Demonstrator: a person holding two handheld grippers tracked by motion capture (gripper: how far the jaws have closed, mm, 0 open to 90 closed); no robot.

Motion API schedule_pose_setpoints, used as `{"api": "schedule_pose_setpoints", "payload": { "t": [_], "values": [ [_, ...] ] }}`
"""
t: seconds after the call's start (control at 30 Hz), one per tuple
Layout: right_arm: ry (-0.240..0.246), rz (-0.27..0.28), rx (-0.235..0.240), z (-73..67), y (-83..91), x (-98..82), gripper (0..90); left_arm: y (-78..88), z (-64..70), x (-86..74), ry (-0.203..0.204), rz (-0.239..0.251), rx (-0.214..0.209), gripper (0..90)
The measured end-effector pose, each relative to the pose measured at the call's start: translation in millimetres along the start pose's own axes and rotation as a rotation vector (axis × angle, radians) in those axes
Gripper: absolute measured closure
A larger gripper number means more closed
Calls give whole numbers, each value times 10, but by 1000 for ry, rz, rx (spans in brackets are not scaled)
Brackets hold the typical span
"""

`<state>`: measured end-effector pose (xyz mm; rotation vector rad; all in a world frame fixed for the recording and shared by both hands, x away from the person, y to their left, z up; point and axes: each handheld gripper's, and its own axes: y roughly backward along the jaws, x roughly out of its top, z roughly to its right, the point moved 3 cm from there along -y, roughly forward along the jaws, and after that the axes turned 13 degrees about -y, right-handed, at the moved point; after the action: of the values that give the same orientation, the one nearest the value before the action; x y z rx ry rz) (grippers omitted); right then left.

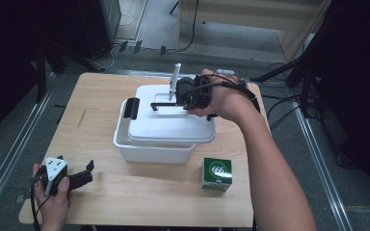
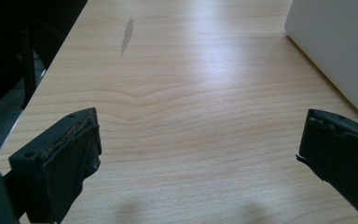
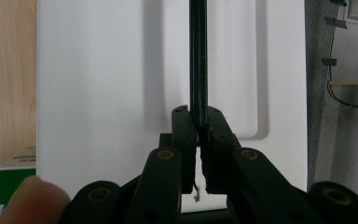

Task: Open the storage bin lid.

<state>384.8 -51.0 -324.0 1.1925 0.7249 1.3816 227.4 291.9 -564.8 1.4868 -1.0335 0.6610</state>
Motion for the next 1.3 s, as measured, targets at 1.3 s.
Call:
{"api": "schedule_pose_setpoints", "payload": {
  "t": [1.3],
  "values": [
    [-199, 18, -3, 308, 331, -1309, 857, 2, 3, 1, 4, 5, 14, 0]
  ]
}}
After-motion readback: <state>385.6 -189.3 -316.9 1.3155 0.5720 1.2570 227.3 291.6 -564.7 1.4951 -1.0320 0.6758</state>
